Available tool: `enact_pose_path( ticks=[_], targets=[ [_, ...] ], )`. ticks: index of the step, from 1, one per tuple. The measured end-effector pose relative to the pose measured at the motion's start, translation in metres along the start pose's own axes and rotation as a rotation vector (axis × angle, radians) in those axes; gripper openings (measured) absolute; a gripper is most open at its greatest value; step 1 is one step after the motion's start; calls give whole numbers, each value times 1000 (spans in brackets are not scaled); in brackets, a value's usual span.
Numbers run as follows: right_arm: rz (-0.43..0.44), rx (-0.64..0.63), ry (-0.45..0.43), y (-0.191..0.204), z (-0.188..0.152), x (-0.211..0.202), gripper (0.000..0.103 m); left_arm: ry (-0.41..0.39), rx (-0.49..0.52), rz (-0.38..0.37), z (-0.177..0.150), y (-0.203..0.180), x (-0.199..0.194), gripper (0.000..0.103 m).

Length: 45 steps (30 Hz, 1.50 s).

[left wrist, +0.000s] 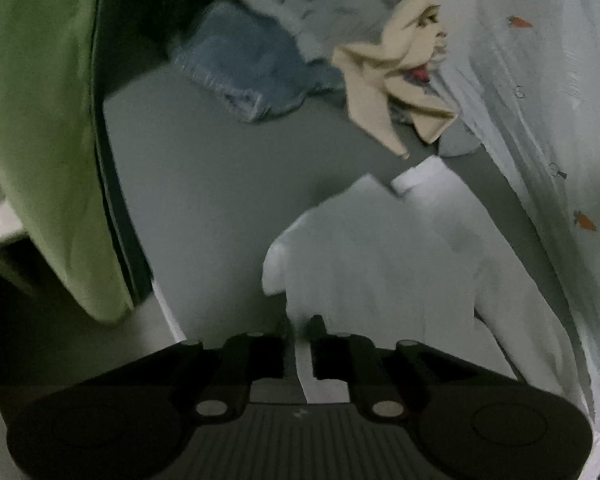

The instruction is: Fold clothes

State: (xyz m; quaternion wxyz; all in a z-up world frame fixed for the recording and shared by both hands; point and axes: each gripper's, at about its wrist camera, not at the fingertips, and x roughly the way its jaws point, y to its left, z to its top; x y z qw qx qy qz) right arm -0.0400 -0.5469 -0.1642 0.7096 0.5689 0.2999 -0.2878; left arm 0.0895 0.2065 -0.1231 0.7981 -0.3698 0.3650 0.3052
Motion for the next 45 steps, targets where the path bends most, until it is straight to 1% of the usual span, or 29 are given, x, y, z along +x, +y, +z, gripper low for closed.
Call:
enact_pose_path(
  ticks=[2, 3, 4, 5, 6, 8, 9, 11, 12, 13, 14, 16, 21, 23, 25, 28, 31, 33, 34, 35, 36, 37, 38, 39, 40, 42, 45],
  targets=[
    [-47, -98, -51, 16, 1, 0, 52, -39, 23, 2, 9, -8, -5, 22],
    [-77, -161, -82, 29, 4, 13, 55, -55, 38, -8, 12, -9, -9, 23],
    [-106, -235, -113, 38, 3, 10, 61, -70, 56, -21, 15, -13, -13, 25],
    [-134, -308, -145, 47, 1, 7, 65, -82, 76, -36, 20, -18, -15, 29],
    [-145, -367, -170, 52, -3, 1, 70, -94, 98, -50, 24, -24, -16, 32],
    [-126, -430, -192, 63, -9, -4, 73, -115, 142, -83, 33, -37, -16, 43],
    [-115, -445, -187, 68, -11, -4, 75, -118, 163, -99, 38, -43, -13, 45],
    [-89, -478, -180, 81, -18, 1, 80, -110, 192, -122, 49, -55, -6, 56],
    [-77, -498, -179, 88, -24, 4, 85, -103, 203, -129, 54, -60, -1, 59],
    [-65, -523, -176, 94, -32, 5, 91, -96, 214, -135, 56, -66, 4, 63],
    [-60, -540, -170, 101, -38, 8, 94, -88, 232, -143, 60, -72, 10, 67],
    [-55, -581, -154, 113, -55, 15, 101, -65, 260, -165, 69, -82, 23, 71],
    [-56, -673, -124, 134, -106, 25, 101, 51, 279, -239, 91, -91, 65, 73],
    [-56, -671, -107, 139, -122, 29, 101, 98, 278, -260, 102, -92, 85, 75],
    [-55, -658, -85, 143, -138, 32, 101, 166, 269, -287, 113, -91, 108, 77],
    [-63, -645, -62, 146, -155, 35, 101, 270, 259, -350, 126, -88, 138, 77],
    [-88, -651, -58, 149, -170, 37, 101, 342, 289, -384, 129, -87, 154, 77],
    [-108, -647, -59, 149, -176, 38, 101, 389, 314, -408, 128, -88, 162, 75],
    [-117, -638, -61, 150, -179, 39, 101, 412, 326, -419, 127, -88, 166, 71],
    [-123, -624, -62, 149, -180, 39, 101, 416, 326, -431, 126, -86, 167, 53],
    [-126, -607, -61, 149, -181, 39, 101, 422, 307, -444, 124, -84, 168, 40],
    [-126, -593, -62, 149, -182, 39, 101, 432, 278, -444, 123, -81, 169, 2],
    [-127, -579, -62, 149, -184, 39, 101, 443, 245, -438, 122, -79, 171, 0],
    [-129, -572, -61, 148, -184, 39, 101, 425, 231, -431, 120, -78, 169, 0],
    [-132, -565, -60, 148, -185, 39, 101, 394, 240, -420, 119, -80, 163, 0],
    [-147, -567, -66, 148, -186, 36, 101, 309, 267, -374, 123, -85, 147, 0],
    [-158, -580, -80, 150, -185, 32, 101, 155, 257, -293, 141, -86, 110, 0]
  ],
)
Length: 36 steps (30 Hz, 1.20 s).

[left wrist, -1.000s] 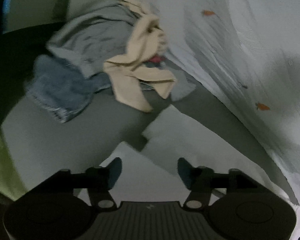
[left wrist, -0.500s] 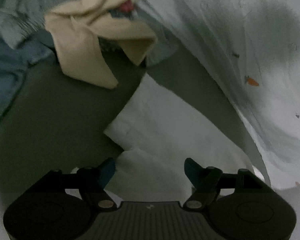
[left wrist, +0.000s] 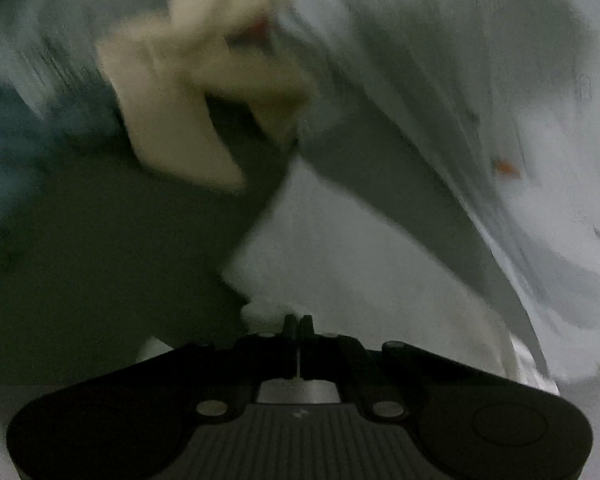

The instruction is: Fold clothes

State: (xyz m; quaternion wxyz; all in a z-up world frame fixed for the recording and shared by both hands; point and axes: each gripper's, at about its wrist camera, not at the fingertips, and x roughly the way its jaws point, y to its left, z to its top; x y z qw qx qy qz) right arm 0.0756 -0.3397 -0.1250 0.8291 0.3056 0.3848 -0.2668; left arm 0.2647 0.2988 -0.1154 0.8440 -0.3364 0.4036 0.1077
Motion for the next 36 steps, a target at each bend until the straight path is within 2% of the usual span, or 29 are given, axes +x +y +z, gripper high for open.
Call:
enact_pose_path(
  ticks=[2, 4, 7, 10, 12, 13, 14, 15, 17, 21, 24, 26, 28, 31, 34, 36],
  targets=[
    [-4, -11, -8, -1, 3, -2, 101, -93, 5, 48, 12, -1, -24, 0],
    [-5, -20, -13, -2, 6, -2, 101, -168, 15, 58, 25, -1, -38, 0],
    [2, -29, -15, -4, 12, 0, 101, -221, 91, 148, 40, -5, -37, 1],
    [10, -32, -14, -11, 15, 0, 101, -151, -33, 242, 40, 15, -14, 2],
    [3, -39, -14, -17, 18, 0, 101, -106, -127, 268, 32, 27, -6, 5],
    [-2, -42, -15, -21, 19, 0, 101, -115, -136, 269, 26, 28, -9, 9],
    [-10, -41, -22, -25, 20, -1, 101, -136, -135, 266, 20, 28, -13, 19],
    [-17, -40, -29, -29, 21, -2, 101, -150, -125, 269, 13, 28, -18, 24],
    [-35, -28, -18, -40, 24, 2, 101, -140, -100, 283, 2, 28, -24, 38],
    [-36, 1, 1, -52, 28, 9, 101, -107, -78, 320, -18, 31, -25, 44],
    [-24, -9, 7, -53, 29, 12, 101, -87, -66, 366, -28, 34, -26, 52],
    [-21, -27, 9, -54, 29, 13, 101, -70, -88, 381, -32, 38, -28, 64],
    [-22, -47, 11, -54, 27, 15, 101, -56, -140, 383, -38, 46, -33, 71],
    [-31, -56, 25, -56, 22, 17, 101, -48, -178, 381, -45, 57, -37, 74],
    [-36, -55, 41, -57, 18, 19, 101, -22, -176, 410, -51, 65, -38, 75],
    [-39, -59, 49, -57, 16, 19, 101, -36, -191, 389, -56, 71, -42, 74]
  ],
)
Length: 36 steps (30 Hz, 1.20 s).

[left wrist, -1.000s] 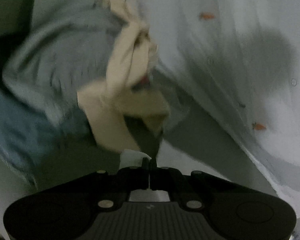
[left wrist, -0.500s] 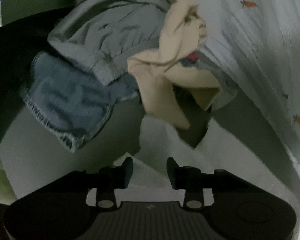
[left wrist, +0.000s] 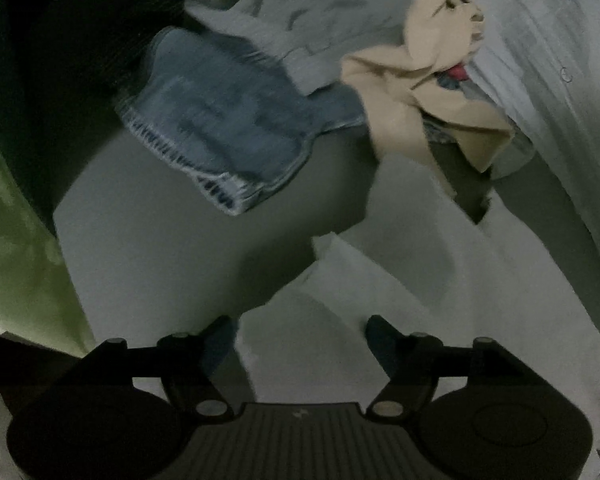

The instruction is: Fold clothes

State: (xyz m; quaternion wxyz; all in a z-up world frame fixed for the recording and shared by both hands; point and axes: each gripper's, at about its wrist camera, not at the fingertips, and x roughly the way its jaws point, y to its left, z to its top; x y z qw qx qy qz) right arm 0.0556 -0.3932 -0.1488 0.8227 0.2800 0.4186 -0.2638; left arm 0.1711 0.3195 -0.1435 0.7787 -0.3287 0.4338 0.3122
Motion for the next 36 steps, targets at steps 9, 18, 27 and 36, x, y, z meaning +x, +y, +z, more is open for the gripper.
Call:
enact_pose_path(
  ticks=[9, 18, 27, 36],
  targets=[
    [-9, -69, 24, 6, -1, 2, 101, -38, -64, -62, -13, 22, -6, 17],
    [-69, -79, -47, -12, 13, -6, 101, -132, -120, -151, -5, 19, -29, 48],
    [-85, 30, -41, -46, 10, -12, 101, -95, -122, -144, 18, -23, -5, 79],
    [-131, 13, -32, -60, 2, -18, 101, 19, -248, -139, 15, -18, 16, 2]
  ],
)
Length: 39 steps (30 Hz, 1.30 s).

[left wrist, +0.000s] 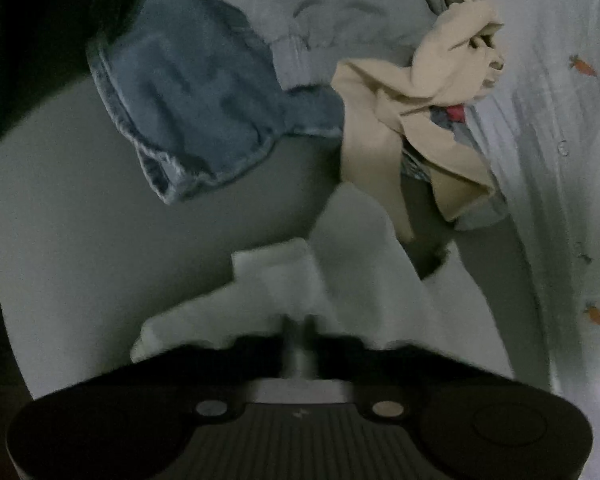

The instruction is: Fold clothes

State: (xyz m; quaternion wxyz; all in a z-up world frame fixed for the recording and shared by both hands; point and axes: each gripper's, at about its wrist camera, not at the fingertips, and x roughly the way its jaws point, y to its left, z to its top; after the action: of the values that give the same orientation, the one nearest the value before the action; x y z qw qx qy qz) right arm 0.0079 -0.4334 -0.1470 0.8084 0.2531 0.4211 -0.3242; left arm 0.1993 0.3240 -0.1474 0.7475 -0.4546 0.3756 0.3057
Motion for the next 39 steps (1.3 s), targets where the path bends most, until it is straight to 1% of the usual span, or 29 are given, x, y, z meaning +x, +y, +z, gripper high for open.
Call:
enact_pose_path(
  ticks=[3, 7, 10, 12, 13, 15, 16, 18, 20, 22, 24, 26, 27, 29, 30, 31, 32, 33, 34, 36, 38, 39],
  targets=[
    [-1, 28, 8, -5, 2, 2, 101, -20, 26, -8, -5, 4, -22, 1],
    [-2, 59, 0, -7, 6, 6, 101, -27, -20, -33, -13, 26, -70, 1],
    [-10, 89, -8, -10, 13, 12, 101, -38, -5, 22, -24, 48, -102, 1],
    [-5, 119, 4, -13, 17, 20, 101, -30, 0, 55, -33, 66, -109, 1],
    [-6, 135, 8, -15, 19, 23, 101, -26, -19, 56, -37, 74, -110, 1],
    [-9, 167, 16, -18, 23, 30, 101, -19, -100, 33, -45, 91, -110, 1],
    [-20, 178, 16, -20, 25, 32, 101, -21, -121, 27, -46, 95, -111, 1],
    [-44, 191, 9, -25, 28, 36, 101, -28, -145, 19, -49, 101, -112, 1],
    [-68, 202, 4, -30, 30, 40, 101, -38, -134, 23, -50, 101, -113, 1],
    [-53, 220, 8, -39, 32, 46, 102, -44, -129, 27, -49, 98, -110, 1],
    [10, 255, 30, -47, 35, 56, 101, -49, -138, 25, -49, 96, -108, 1],
    [82, 319, 47, -55, 36, 66, 101, -55, -141, 20, -48, 92, -107, 1],
    [94, 354, 54, -59, 36, 71, 98, -60, -138, 15, -46, 89, -107, 1],
    [117, 433, 55, -65, 39, 76, 95, -73, -130, 1, -44, 82, -107, 1],
    [162, 460, 65, -67, 41, 77, 76, -81, -130, -9, -42, 78, -108, 1],
    [207, 486, 75, -68, 43, 79, 36, -89, -131, -21, -40, 75, -109, 1],
    [252, 512, 85, -70, 46, 80, 27, -97, -136, -38, -39, 71, -111, 1],
    [284, 528, 75, -68, 49, 77, 22, -104, -144, -60, -36, 67, -112, 1],
    [318, 544, 65, -66, 53, 74, 7, -108, -149, -81, -33, 61, -113, 0],
    [452, 550, 24, -54, 67, 60, 6, -119, -143, -127, -22, 43, -111, 0],
    [553, 517, -27, -31, 95, 41, 6, -127, -126, -173, -10, 18, -109, 0],
    [588, 485, -59, -16, 112, 31, 5, -137, -112, -197, -2, 2, -108, 0]
  ],
)
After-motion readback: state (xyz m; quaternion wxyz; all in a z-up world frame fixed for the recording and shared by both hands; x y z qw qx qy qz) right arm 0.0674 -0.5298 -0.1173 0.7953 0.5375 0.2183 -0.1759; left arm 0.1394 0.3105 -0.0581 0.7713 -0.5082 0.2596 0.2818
